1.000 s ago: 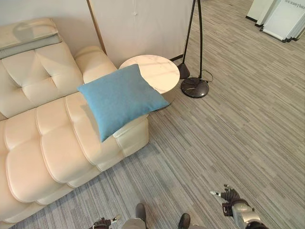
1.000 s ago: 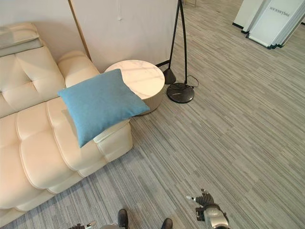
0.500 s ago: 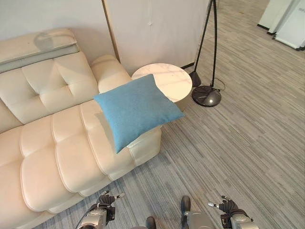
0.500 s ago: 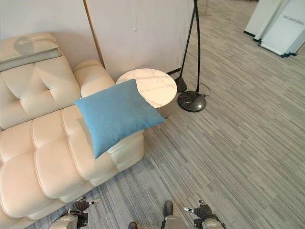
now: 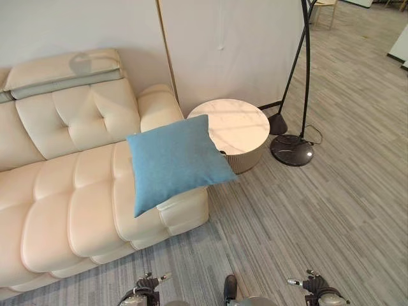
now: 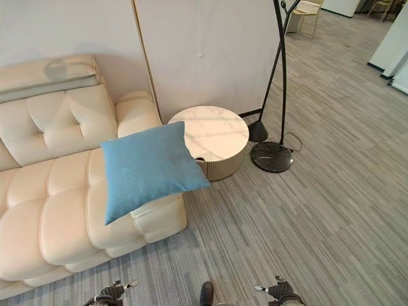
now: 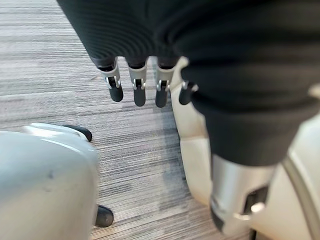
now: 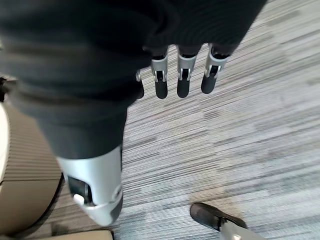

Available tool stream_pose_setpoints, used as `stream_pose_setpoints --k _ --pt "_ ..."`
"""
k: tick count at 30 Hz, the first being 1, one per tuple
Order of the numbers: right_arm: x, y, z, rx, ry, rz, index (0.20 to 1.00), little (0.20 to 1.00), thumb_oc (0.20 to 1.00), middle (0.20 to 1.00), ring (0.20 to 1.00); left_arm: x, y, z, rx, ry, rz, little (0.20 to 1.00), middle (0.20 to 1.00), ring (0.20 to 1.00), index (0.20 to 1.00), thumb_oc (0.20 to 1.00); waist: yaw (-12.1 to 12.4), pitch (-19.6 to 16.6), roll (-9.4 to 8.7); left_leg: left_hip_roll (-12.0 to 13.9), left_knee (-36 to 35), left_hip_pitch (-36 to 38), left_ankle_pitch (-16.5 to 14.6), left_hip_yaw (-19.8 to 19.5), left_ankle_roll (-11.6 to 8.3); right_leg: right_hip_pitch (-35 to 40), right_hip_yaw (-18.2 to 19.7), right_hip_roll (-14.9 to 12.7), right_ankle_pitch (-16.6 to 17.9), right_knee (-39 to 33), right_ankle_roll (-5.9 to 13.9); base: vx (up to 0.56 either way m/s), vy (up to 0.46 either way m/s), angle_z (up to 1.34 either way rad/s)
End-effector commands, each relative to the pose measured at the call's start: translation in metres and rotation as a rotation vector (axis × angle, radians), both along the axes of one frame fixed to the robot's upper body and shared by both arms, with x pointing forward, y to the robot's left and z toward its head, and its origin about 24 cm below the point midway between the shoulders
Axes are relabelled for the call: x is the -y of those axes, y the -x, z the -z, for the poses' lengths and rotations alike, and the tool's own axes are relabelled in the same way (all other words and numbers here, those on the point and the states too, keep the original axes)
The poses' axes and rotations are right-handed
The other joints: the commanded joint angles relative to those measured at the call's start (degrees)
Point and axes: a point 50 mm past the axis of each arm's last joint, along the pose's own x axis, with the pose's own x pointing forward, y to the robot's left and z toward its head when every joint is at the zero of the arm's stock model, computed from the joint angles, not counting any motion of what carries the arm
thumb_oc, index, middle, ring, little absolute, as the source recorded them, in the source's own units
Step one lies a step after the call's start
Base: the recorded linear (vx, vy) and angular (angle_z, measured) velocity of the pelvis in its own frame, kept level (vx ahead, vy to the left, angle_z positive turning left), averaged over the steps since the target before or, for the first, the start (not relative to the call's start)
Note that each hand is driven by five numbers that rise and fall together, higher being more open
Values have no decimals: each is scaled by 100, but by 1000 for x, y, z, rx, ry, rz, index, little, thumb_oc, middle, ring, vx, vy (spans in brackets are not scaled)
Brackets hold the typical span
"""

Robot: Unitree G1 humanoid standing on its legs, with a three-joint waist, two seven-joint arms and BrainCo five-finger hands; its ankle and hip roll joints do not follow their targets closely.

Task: Pick up all the scattered cushions and arrange them neatly on the sofa.

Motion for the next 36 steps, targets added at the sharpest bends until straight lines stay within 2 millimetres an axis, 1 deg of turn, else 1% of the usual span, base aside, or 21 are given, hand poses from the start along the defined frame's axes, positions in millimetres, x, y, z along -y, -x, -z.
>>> stream_pose_setpoints --k 1,3,4,5,6,7,8,10,12,14,18,20,21,22,25,26,27,29,32,34,36 --pt "6 -8 -5 15 34 -47 1000 1000 1000 1000 1000 -9 -20 -10 75 -21 -17 1000 1000 1000 1000 1000 -28 169 -16 -566 -735 -28 0 303 453 264 94 -261 -968 325 677 147 -52 51" --pt "5 -9 -5 17 33 -50 1000 1000 1000 1000 1000 -9 -18 -9 69 -21 -12 1000 1000 1000 1000 1000 -26 168 -13 -575 -1037 -75 -31 360 488 285 26 -271 -1006 306 672 151 -28 47" --pt "3 -10 -5 22 34 -56 1000 1000 1000 1000 1000 -8 -17 -8 61 -24 -4 1000 1000 1000 1000 1000 -21 167 50 -559 -1779 -157 289 320 467 322 -64 -201 -1075 296 662 201 -3 37" --pt "1 -11 -5 25 33 -62 1000 1000 1000 1000 1000 -8 -15 -8 54 -26 -2 1000 1000 1000 1000 1000 -13 171 84 -549 -2174 -198 569 270 428 363 -97 -152 -1116 293 640 201 -4 32" --pt "1 -11 -5 25 33 -62 1000 1000 1000 1000 1000 -8 -15 -7 54 -26 -2 1000 1000 1000 1000 1000 -16 174 80 -554 -2211 -176 590 268 428 369 -99 -156 -1120 295 640 205 24 39" --pt "-1 -12 -5 29 34 -71 1000 1000 1000 1000 1000 -9 -14 -7 45 -33 7 1000 1000 1000 1000 1000 -12 209 115 -532 -2686 -303 883 289 329 452 -155 -92 -1205 284 602 220 45 30" --pt "-2 -12 -5 31 31 -72 1000 1000 1000 1000 1000 -9 -13 -6 39 -34 10 1000 1000 1000 1000 1000 -28 214 124 -514 -2900 -330 968 424 300 504 -188 -73 -1252 280 590 314 79 32" --pt "-5 -12 -4 24 26 -78 1000 1000 1000 1000 1000 -11 -12 -7 36 -36 5 1000 1000 1000 1000 1000 -2 205 121 -485 -2984 -384 1075 592 266 639 -204 -47 -1345 307 585 333 107 17" --pt "-7 -8 -2 8 20 -86 1000 1000 1000 1000 1000 -15 -7 -6 22 -41 -13 1000 1000 1000 1000 1000 15 114 102 -485 -2996 -260 1128 573 322 831 -190 -39 -1486 342 599 315 106 3" --pt "-9 -9 -1 5 24 -101 1000 1000 1000 1000 1000 -15 -4 -5 12 -43 -6 1000 1000 1000 1000 1000 13 41 72 -541 -2945 -229 1115 554 379 911 -178 -113 -1569 405 621 356 182 -3" --pt "-11 -11 -2 12 16 -109 1000 1000 1000 1000 1000 -17 -3 -4 5 -56 8 1000 1000 1000 1000 1000 37 -49 -31 -645 -2657 -223 839 623 496 970 -105 -285 -1619 549 737 333 211 -1" --pt "-14 -15 -3 23 11 -125 1000 1000 1000 1000 1000 -19 -6 -6 13 -63 19 1000 1000 1000 1000 1000 77 -81 -68 -744 -2568 -133 557 696 703 643 -61 -517 -1614 1389 935 264 248 2" --pt "-14 -15 -3 23 11 -125 1000 1000 1000 1000 1000 -19 -6 -6 13 -63 19 1000 1000 1000 1000 1000 79 -83 -69 -744 -2567 -135 557 697 703 640 -59 -517 -1615 1393 935 154 225 -1" --pt "-16 -19 -4 33 4 -128 1000 1000 1000 1000 1000 -19 -10 -7 19 -71 29 1000 1000 1000 1000 1000 55 -2 -48 -784 -2592 -2 466 746 821 207 30 -646 -1426 2219 1045 138 205 -13" --pt "-17 -18 -3 27 2 -125 1000 1000 1000 1000 1000 -19 -16 -10 35 -82 46 1000 1000 1000 1000 1000 22 76 -11 -802 -2676 172 407 740 858 -119 162 -655 -1304 2624 1062 104 134 3" --pt "-17 -17 -2 23 2 -118 1000 1000 1000 1000 1000 -20 -20 -12 48 -83 48 1000 1000 1000 1000 1000 16 123 36 -771 -2733 259 396 740 857 -304 216 -599 -1338 2580 1006 96 44 11" --pt "-15 -17 -2 18 4 -104 1000 1000 1000 1000 1000 -20 -24 -14 64 -86 50 1000 1000 1000 1000 1000 7 205 96 -716 -2784 378 384 744 843 -436 198 -537 -1281 2180 964 130 39 -12" --pt "-14 -17 -2 15 7 -98 1000 1000 1000 1000 1000 -20 -29 -16 80 -88 58 1000 1000 1000 1000 1000 -16 293 117 -691 -2820 483 353 757 819 -590 313 -435 -1092 1655 984 111 -29 -10" --pt "-14 -16 -1 11 2 -88 1000 1000 1000 1000 1000 -22 -31 -17 82 -90 53 1000 1000 1000 1000 1000 -89 335 57 -684 -2819 645 297 719 744 -795 757 -373 -486 513 1148 136 -108 2" --pt "-11 -12 -1 0 12 -83 1000 1000 1000 1000 1000 -25 -29 -16 70 -102 49 1000 1000 1000 1000 1000 -129 336 46 -671 -2824 702 257 708 729 -825 873 -333 -433 416 1182 165 -156 0" --pt "-12 -8 1 -11 7 -90 1000 1000 1000 1000 1000 -20 -22 -12 56 -84 54 1000 1000 1000 1000 1000 -124 170 39 -665 -2837 804 213 648 669 -532 718 -360 -359 146 1126 224 -215 30"
